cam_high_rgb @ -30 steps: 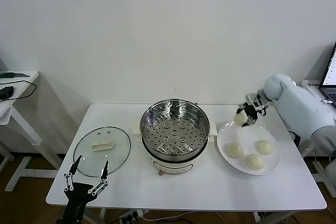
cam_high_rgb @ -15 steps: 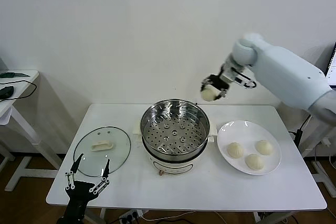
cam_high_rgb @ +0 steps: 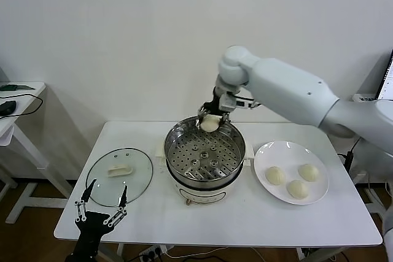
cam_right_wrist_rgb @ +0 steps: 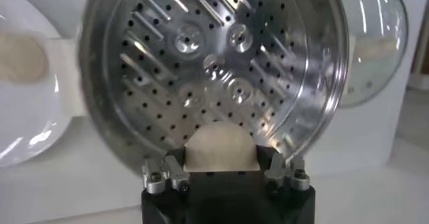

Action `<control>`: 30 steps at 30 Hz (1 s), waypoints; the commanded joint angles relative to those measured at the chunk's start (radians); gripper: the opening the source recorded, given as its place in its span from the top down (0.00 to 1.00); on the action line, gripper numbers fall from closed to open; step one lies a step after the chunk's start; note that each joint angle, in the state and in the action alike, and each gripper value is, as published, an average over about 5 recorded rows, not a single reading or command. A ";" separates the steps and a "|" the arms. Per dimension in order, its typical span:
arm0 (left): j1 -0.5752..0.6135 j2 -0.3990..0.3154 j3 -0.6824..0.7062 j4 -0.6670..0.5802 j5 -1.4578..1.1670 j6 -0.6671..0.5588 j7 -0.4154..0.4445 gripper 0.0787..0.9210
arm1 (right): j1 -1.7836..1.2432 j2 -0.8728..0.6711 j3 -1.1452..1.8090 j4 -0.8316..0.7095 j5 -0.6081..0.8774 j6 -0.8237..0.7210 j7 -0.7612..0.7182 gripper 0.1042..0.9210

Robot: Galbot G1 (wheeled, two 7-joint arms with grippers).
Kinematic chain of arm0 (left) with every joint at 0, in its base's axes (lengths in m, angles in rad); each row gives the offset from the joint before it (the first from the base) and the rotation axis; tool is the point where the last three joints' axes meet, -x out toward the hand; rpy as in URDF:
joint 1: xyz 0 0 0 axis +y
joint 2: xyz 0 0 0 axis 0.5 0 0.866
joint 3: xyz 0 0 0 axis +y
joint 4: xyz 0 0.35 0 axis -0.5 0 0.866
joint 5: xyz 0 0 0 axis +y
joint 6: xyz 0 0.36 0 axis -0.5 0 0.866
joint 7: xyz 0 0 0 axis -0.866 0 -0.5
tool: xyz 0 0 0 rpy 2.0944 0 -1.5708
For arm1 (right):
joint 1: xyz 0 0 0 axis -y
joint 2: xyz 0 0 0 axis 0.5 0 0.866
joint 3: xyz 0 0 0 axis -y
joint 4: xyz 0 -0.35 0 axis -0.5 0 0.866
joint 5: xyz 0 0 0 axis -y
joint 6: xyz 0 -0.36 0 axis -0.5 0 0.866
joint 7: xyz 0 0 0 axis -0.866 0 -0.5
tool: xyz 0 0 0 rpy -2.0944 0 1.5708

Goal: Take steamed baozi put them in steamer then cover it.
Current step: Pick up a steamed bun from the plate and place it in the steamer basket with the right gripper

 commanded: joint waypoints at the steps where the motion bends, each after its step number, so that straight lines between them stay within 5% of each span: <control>1: 0.001 0.000 -0.002 0.001 0.000 -0.002 -0.001 0.12 | -0.035 0.069 -0.019 -0.039 -0.067 0.022 0.005 0.28; 18: 0.000 -0.003 -0.009 0.002 -0.003 -0.012 -0.006 0.12 | -0.108 0.118 0.010 -0.164 -0.142 -0.030 0.022 0.26; 30: 0.003 -0.007 -0.018 -0.012 -0.007 -0.013 -0.006 0.12 | -0.093 0.067 0.026 -0.091 -0.091 -0.031 0.014 0.12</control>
